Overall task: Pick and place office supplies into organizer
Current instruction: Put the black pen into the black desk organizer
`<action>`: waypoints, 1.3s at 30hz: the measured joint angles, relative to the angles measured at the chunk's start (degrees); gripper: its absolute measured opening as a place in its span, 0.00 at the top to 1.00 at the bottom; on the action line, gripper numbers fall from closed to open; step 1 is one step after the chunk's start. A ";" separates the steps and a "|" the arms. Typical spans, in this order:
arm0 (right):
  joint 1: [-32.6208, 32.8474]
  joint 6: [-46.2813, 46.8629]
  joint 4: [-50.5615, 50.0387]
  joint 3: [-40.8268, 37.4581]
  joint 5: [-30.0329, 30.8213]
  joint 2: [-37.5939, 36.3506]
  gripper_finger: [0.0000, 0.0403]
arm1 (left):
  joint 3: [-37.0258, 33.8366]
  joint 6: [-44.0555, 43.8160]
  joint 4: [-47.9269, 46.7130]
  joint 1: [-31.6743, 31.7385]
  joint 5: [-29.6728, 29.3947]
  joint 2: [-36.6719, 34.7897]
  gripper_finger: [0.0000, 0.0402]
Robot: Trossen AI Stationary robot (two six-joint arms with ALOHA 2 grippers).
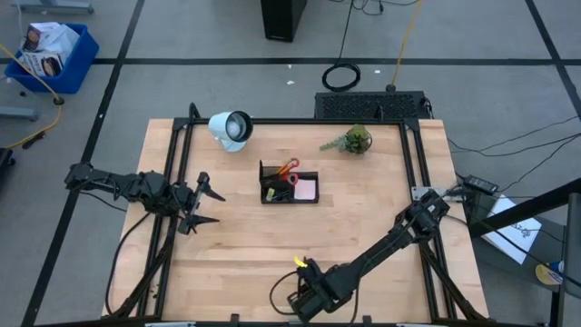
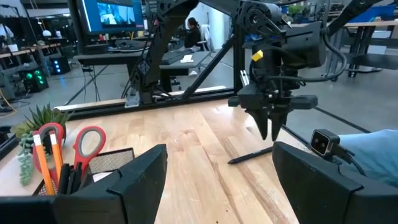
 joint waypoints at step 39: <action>-1.72 -8.95 -5.01 0.17 -3.62 5.46 0.88 | -6.01 -1.47 9.25 0.00 -0.01 0.28 0.27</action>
